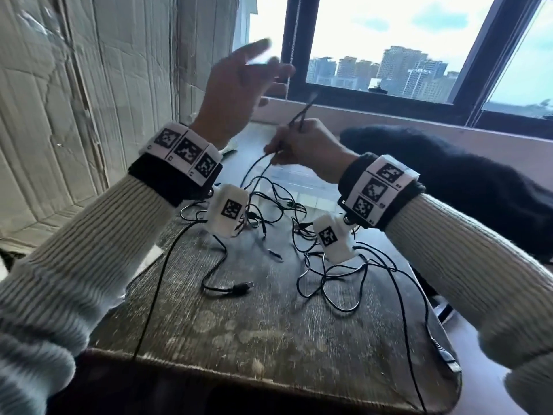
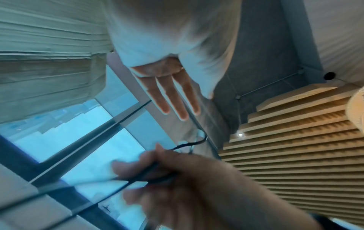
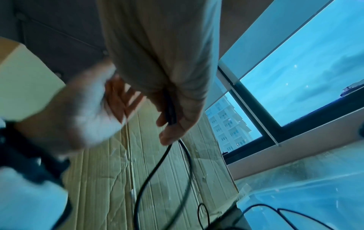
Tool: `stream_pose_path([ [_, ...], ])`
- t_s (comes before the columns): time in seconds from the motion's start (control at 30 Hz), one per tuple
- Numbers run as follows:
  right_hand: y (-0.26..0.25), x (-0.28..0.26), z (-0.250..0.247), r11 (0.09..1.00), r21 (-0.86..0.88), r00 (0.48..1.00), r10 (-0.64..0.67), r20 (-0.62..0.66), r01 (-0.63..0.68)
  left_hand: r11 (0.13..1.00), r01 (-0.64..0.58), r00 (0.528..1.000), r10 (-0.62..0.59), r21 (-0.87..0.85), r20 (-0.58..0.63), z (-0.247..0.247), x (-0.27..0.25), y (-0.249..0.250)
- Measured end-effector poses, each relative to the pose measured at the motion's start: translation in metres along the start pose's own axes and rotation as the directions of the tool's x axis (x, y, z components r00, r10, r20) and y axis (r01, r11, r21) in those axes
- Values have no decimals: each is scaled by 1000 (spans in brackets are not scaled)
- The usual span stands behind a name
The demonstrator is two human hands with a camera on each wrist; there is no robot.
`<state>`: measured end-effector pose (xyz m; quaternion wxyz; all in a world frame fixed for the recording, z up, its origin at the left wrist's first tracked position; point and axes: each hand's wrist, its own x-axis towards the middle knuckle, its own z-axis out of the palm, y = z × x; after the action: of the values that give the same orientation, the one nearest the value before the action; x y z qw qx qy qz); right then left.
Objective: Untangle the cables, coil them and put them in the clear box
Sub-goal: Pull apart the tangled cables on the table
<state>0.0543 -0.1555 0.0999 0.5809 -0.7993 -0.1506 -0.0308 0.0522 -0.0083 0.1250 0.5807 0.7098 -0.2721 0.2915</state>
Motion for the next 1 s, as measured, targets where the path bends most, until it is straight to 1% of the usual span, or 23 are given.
stream_pose_path([
  [0.03, -3, 3, -7, 998, 66, 998, -19, -66, 23, 998, 56, 998, -55, 15, -43, -2, 0, -11],
  [0.07, -6, 5, -13, 994, 91, 992, -46, -115, 56, 990, 141, 990, -141, 25, -32, -2, -4, -23],
  [0.1, -11, 6, -17, 992, 94, 985, -74, -154, 89, 969, 247, 968, -247, 15, 49, -1, -12, -33],
  [0.13, -16, 6, -22, 986, 109, 977, -102, -186, 123, 944, 331, 927, -325, -3, 189, 2, -18, -44],
  [0.17, -22, 4, -24, 973, 179, 971, -109, -212, 148, 930, 365, 872, -358, 45, 333, 6, -27, -53],
  [0.2, -28, 3, -27, 945, 284, 967, -96, -235, 163, 932, 328, 819, -361, 153, 446, 10, -35, -60],
  [0.23, -32, 2, -31, 915, 358, 963, -95, -254, 184, 931, 252, 783, -357, 265, 509, 13, -42, -65],
  [0.27, -36, 3, -34, 901, 380, 954, -104, -282, 210, 936, 171, 787, -318, 309, 528, 15, -45, -74],
  [0.3, -38, 4, -39, 903, 358, 939, -120, -321, 238, 944, 182, 793, -306, 274, 527, 16, -47, -78],
  [0.33, -39, 6, -43, 918, 300, 923, -144, -356, 259, 952, 221, 798, -302, 213, 522, 14, -46, -80],
  [0.4, -38, 5, -51, 970, 46, 899, -202, -390, 238, 942, 291, 816, -335, 165, 471, 4, -40, -73],
  [0.43, -36, 3, -53, 973, -103, 895, -230, -383, 206, 925, 353, 820, -377, 139, 431, -1, -35, -68],
  [0.5, -27, 1, -55, 936, -324, 920, -243, -308, 138, 886, 462, 827, -443, 30, 346, -7, -26, -57],
  [0.53, -22, 1, -52, 918, -382, 946, -213, -245, 107, 868, 495, 830, -461, -32, 314, -8, -21, -51],
  [0.6, -11, -4, -39, 890, -449, 991, -118, -66, 76, 848, 520, 832, -474, -105, 289, -4, -15, -37],
  [0.67, -4, -9, -23, 844, -533, 997, -26, 77, 63, 839, 519, 841, -467, -163, 271, 5, -13, -23],
  [0.7, -2, -11, -15, 829, -558, 994, 15, 105, 46, 836, 514, 849, -462, -192, 258, 9, -12, -16],
  [0.73, 0, -12, -10, 815, -578, 994, 29, 108, 39, 831, 507, 856, -455, -227, 245, 13, -11, -10],
  [0.8, 2, -9, -6, 773, -629, 996, -31, 83, 77, 815, 494, 867, -436, -304, 240, 16, -10, 0],
  [0.83, 1, -7, -7, 776, -625, 997, -54, 63, 82, 811, 487, 871, -428, -324, 239, 16, -10, 3],
  [0.87, -3, -7, -9, 808, -586, 998, -49, 42, 64, 816, 481, 876, -426, -321, 227, 15, -8, 5],
  [0.93, -12, -6, -18, 887, -462, 1000, 3, -11, -8, 847, 459, 887, -419, -268, 194, 10, -9, 1],
  [1.0, -21, -10, -31, 941, -339, 998, 0, -67, -23, 863, 463, 884, -434, -202, 173, 6, -15, -9],
])
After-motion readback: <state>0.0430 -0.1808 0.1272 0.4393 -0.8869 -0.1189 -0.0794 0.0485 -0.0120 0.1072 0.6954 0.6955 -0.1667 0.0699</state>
